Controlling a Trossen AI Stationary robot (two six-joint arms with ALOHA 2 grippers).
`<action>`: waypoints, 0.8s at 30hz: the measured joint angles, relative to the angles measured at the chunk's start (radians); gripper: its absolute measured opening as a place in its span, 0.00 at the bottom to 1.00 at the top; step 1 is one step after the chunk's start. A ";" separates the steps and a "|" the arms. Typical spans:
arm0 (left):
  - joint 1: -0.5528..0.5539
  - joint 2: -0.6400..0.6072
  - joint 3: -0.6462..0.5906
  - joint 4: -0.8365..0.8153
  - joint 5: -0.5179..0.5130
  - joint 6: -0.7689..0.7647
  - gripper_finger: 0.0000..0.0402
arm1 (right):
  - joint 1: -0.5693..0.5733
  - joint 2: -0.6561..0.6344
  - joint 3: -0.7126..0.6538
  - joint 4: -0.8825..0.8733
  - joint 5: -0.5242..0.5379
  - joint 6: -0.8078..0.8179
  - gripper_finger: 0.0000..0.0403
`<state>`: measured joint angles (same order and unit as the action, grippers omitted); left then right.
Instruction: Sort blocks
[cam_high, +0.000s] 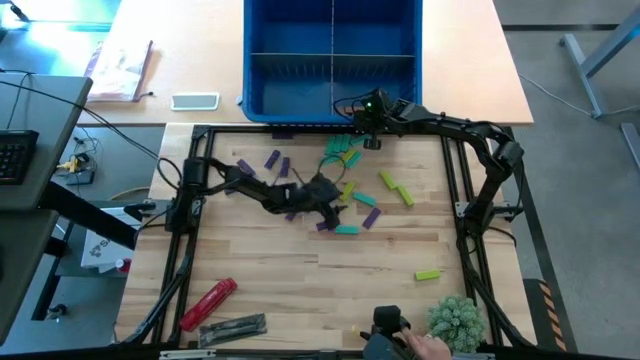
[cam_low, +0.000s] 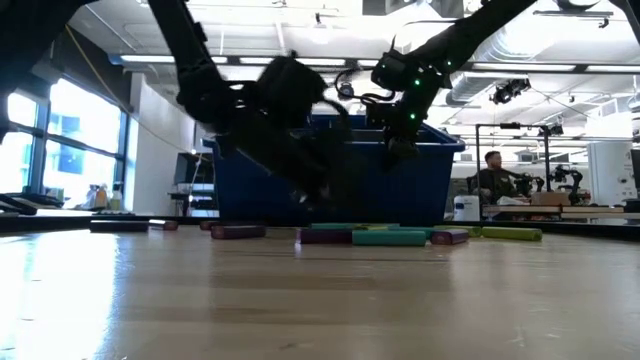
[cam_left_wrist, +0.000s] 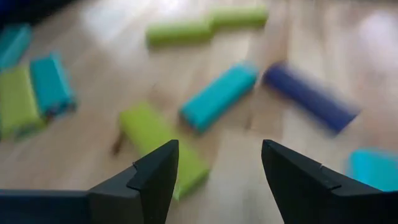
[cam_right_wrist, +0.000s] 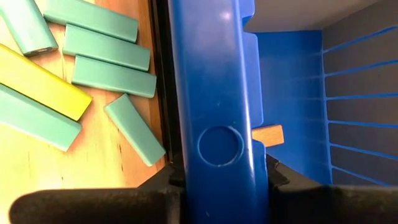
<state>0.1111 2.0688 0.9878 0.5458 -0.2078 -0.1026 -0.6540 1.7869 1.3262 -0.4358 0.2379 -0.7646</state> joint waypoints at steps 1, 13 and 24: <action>-0.002 0.012 0.022 -0.047 -0.040 -0.011 0.54 | 0.000 0.000 0.000 0.000 0.000 0.000 0.16; 0.047 0.036 0.074 -0.138 -0.109 -0.081 0.57 | 0.000 0.000 0.000 0.004 -0.001 0.001 0.16; 0.134 0.059 0.086 -0.124 0.027 -0.182 0.57 | 0.000 0.000 0.000 0.007 -0.004 -0.003 0.16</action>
<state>0.2453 2.1277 1.0739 0.4216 -0.1806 -0.2842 -0.6540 1.7866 1.3262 -0.4290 0.2337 -0.7675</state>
